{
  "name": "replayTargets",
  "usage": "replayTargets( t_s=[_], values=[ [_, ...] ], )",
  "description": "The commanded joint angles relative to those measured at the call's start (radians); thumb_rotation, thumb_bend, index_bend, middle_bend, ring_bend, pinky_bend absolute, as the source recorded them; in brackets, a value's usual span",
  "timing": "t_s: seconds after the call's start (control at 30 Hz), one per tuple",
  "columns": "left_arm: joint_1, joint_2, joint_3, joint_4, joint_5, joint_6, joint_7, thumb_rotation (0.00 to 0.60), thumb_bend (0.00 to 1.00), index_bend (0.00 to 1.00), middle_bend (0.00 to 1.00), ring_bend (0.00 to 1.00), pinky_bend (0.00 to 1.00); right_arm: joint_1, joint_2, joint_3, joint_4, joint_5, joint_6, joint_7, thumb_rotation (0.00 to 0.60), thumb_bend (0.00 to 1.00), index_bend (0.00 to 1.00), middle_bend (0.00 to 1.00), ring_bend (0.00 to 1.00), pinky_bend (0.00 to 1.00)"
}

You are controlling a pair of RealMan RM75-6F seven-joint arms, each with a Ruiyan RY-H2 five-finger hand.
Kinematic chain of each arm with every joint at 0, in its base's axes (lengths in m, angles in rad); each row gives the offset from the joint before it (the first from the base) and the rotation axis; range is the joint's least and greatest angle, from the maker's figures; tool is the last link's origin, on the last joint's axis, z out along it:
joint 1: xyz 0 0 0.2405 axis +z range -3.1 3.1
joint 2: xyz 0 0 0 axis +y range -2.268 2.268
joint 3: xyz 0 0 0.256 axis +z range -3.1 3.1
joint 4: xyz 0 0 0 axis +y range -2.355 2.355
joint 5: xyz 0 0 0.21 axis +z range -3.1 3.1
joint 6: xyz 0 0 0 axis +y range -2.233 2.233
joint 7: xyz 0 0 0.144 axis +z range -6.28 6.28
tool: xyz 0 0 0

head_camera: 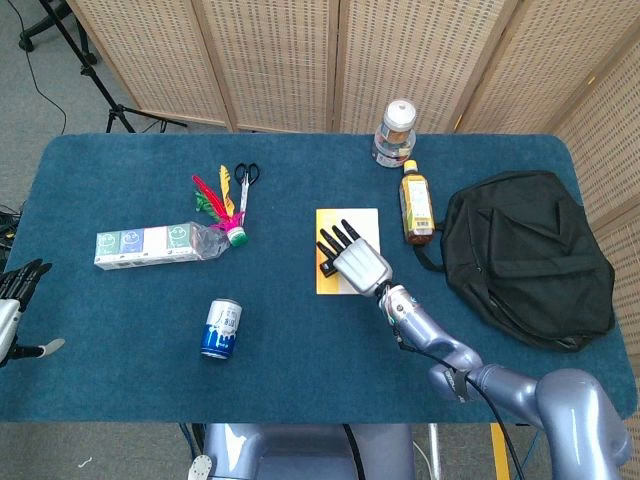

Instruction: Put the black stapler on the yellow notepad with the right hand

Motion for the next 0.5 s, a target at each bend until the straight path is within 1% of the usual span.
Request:
replayTargets(
  t_s=[0.03, 0.1, 0.13, 0.17, 0.2, 0.23, 0.27, 0.33, 0.4, 0.43, 0.5],
  values=[
    [0.002, 0.003, 0.002, 0.002, 0.007, 0.005, -0.011, 0.6, 0.0, 0.0, 0.0, 0.0, 0.0, -0.101, 0.178, 0.003, -0.307, -0.058, 0.214, -0.041, 0.6, 0.59, 0.0, 0.0, 0.0, 0.01],
    [0.006, 0.006, 0.003, 0.003, 0.015, 0.015, -0.021, 0.6, 0.0, 0.0, 0.0, 0.0, 0.0, -0.159, 0.259, -0.005, -0.431, -0.081, 0.308, -0.061, 0.6, 0.54, 0.0, 0.0, 0.0, 0.01],
    [0.009, 0.007, 0.003, 0.005, 0.02, 0.023, -0.026, 0.6, 0.0, 0.0, 0.0, 0.0, 0.0, -0.196, 0.297, -0.013, -0.483, -0.096, 0.364, -0.062, 0.6, 0.46, 0.0, 0.0, 0.0, 0.01],
    [0.012, 0.006, 0.003, 0.008, 0.026, 0.031, -0.029, 0.6, 0.0, 0.0, 0.0, 0.0, 0.0, -0.24, 0.338, -0.029, -0.533, -0.112, 0.422, -0.055, 0.6, 0.3, 0.0, 0.0, 0.0, 0.01],
    [0.014, 0.005, 0.003, 0.011, 0.029, 0.038, -0.031, 0.6, 0.0, 0.0, 0.0, 0.0, 0.0, -0.276, 0.367, -0.044, -0.562, -0.125, 0.464, -0.036, 0.6, 0.2, 0.0, 0.0, 0.0, 0.01],
    [0.016, 0.004, 0.003, 0.014, 0.031, 0.042, -0.033, 0.6, 0.0, 0.0, 0.0, 0.0, 0.0, -0.301, 0.389, -0.057, -0.58, -0.138, 0.494, -0.013, 0.6, 0.07, 0.0, 0.0, 0.0, 0.0],
    [0.017, 0.001, 0.003, 0.02, 0.033, 0.048, -0.032, 0.6, 0.0, 0.0, 0.0, 0.0, 0.0, -0.353, 0.423, -0.082, -0.6, -0.151, 0.549, 0.05, 0.6, 0.0, 0.0, 0.0, 0.0, 0.0],
    [0.018, -0.004, 0.002, 0.027, 0.034, 0.052, -0.03, 0.6, 0.0, 0.0, 0.0, 0.0, 0.0, -0.39, 0.446, -0.101, -0.603, -0.169, 0.59, 0.113, 0.6, 0.0, 0.0, 0.0, 0.0, 0.0],
    [0.017, -0.016, -0.003, 0.041, 0.031, 0.057, -0.03, 0.6, 0.0, 0.0, 0.0, 0.0, 0.0, -0.459, 0.473, -0.128, -0.591, -0.18, 0.666, 0.239, 0.6, 0.0, 0.0, 0.0, 0.0, 0.0],
    [0.017, -0.023, -0.006, 0.047, 0.029, 0.061, -0.029, 0.6, 0.0, 0.0, 0.0, 0.0, 0.0, -0.517, 0.485, -0.146, -0.557, -0.185, 0.735, 0.328, 0.6, 0.0, 0.0, 0.0, 0.0, 0.0],
    [0.02, -0.03, -0.008, 0.051, 0.034, 0.073, -0.025, 0.6, 0.0, 0.0, 0.0, 0.0, 0.0, -0.554, 0.481, -0.157, -0.509, -0.197, 0.78, 0.395, 0.6, 0.0, 0.0, 0.0, 0.0, 0.0]
  ],
)
